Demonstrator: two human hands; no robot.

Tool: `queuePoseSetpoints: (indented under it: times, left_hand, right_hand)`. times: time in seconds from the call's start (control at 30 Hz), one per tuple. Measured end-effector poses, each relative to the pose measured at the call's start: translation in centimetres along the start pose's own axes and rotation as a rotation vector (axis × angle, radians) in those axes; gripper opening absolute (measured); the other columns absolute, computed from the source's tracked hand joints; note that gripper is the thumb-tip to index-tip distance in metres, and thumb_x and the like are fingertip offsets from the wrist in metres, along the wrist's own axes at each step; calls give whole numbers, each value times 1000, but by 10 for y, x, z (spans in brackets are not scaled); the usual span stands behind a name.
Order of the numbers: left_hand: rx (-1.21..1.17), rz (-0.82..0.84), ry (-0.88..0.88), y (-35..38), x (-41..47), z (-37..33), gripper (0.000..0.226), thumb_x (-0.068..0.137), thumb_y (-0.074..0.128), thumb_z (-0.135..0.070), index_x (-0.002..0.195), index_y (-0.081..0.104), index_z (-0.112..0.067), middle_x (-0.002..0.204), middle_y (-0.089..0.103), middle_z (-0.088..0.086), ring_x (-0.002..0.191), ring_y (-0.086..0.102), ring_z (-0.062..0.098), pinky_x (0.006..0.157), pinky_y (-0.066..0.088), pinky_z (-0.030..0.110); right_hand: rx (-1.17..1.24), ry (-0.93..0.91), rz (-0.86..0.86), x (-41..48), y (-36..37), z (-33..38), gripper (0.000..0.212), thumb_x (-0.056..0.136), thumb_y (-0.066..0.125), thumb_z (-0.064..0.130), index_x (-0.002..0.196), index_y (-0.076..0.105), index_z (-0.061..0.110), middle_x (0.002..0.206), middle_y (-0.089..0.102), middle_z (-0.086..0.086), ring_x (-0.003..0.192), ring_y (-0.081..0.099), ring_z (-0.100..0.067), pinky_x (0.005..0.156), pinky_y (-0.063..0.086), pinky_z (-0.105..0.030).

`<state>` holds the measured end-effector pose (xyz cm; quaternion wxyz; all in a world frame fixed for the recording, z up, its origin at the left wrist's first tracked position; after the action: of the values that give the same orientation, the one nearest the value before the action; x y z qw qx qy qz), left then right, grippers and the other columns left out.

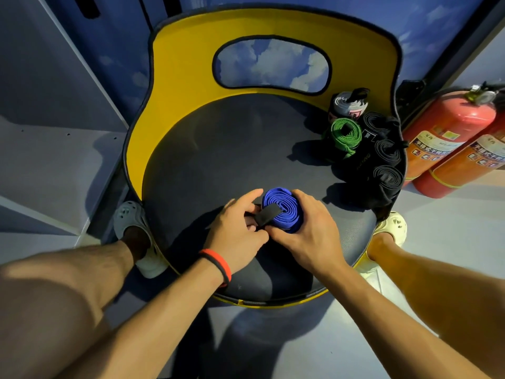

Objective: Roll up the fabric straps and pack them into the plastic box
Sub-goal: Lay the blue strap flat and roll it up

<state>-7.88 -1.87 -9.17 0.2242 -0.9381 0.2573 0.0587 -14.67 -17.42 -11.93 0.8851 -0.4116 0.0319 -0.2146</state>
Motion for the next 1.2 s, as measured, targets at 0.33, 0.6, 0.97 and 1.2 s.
queuePoseSetpoints:
  times: [0.33, 0.6, 0.97, 1.2]
  left_hand:
    - [324, 156, 186, 9, 19, -6, 86, 67, 92, -32, 139, 47, -42, 124, 63, -14, 108, 63, 10, 96, 54, 31]
    - [168, -27, 167, 51, 52, -29, 68, 67, 92, -31, 126, 61, -41, 99, 74, -16, 92, 71, 3, 86, 60, 32]
    - [175, -46, 195, 118, 103, -63, 43, 78, 82, -25, 116, 65, -35, 92, 74, -10, 82, 70, 7, 80, 60, 38]
    - [219, -45, 208, 128, 118, -70, 41, 78, 80, -26, 114, 62, -35, 84, 74, -7, 81, 71, 13, 78, 60, 40]
  right_hand:
    - [131, 95, 122, -13, -40, -12, 90, 79, 83, 19, 155, 36, 25, 114, 52, 1, 97, 58, -16, 87, 53, -34]
    - [-313, -51, -107, 2, -81, -16, 44, 86, 68, 22, 128, 60, 15, 129, 62, -7, 116, 58, -32, 94, 52, -49]
    - [-524, 159, -132, 12, -93, -44, 50, 88, 67, 31, 134, 59, 11, 148, 51, -11, 140, 43, -31, 115, 37, -43]
    - [-523, 179, -128, 16, -97, -44, 47, 86, 71, 34, 126, 66, 10, 142, 58, -11, 134, 50, -31, 111, 42, -45]
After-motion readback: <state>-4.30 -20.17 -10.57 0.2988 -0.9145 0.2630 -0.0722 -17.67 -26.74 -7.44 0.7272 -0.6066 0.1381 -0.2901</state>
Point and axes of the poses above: each hand's wrist, its own x-axis towards the middle knuckle, its own y-axis out of the palm, z = x × y, the point moved 1 cm from there along x, towards the middle knuckle
